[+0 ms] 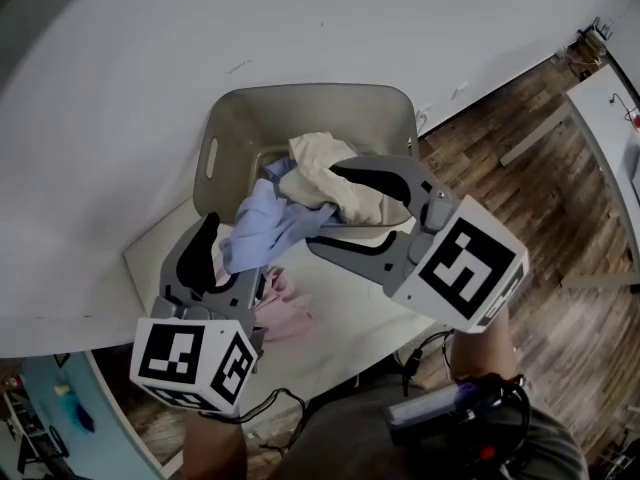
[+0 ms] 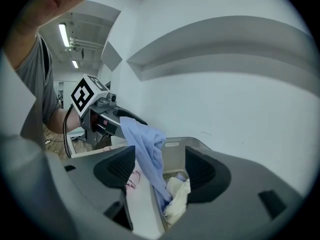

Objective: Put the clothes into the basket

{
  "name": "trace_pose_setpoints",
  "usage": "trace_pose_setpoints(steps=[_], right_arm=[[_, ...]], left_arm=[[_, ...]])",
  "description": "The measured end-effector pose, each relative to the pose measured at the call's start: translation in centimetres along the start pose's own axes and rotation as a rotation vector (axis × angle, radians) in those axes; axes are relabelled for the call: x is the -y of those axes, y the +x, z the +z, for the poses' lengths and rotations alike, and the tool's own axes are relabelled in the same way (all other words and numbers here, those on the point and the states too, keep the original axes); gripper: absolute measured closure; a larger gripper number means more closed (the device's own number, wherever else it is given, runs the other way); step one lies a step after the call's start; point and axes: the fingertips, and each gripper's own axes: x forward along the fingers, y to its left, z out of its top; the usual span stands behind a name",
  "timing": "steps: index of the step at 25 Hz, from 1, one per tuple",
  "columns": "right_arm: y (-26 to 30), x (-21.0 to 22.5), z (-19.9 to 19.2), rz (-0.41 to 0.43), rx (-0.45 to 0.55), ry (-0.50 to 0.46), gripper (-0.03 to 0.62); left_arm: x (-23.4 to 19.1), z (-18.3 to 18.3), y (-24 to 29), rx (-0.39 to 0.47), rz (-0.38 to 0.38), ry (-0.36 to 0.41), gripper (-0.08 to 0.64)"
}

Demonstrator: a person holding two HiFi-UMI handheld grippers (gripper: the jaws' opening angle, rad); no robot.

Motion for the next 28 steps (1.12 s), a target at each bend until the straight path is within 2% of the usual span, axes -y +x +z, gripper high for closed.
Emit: trace_pose_setpoints(steps=[5, 14, 18, 28], right_arm=[[-0.3, -3.1, 0.3, 0.014, -0.009, -0.015, 0.270], [-0.9, -2.3, 0.9, -0.032, 0.003, -0.018, 0.270], [-0.7, -2.1, 0.9, -0.042, -0.007, -0.018, 0.272], [1.4, -1.3, 0.9, -0.075, -0.010, -0.038, 0.272]], left_arm=[[0.7, 0.2, -2.6, 0.035, -0.015, -0.011, 0.314], [0.3, 1.5, -3.3, 0.085, -0.006, -0.034, 0.315], [0.1, 2.4, -3.3, 0.100, 0.004, -0.014, 0.314], [1.2, 4.0, -2.3, 0.121, -0.029, 0.012, 0.316]])
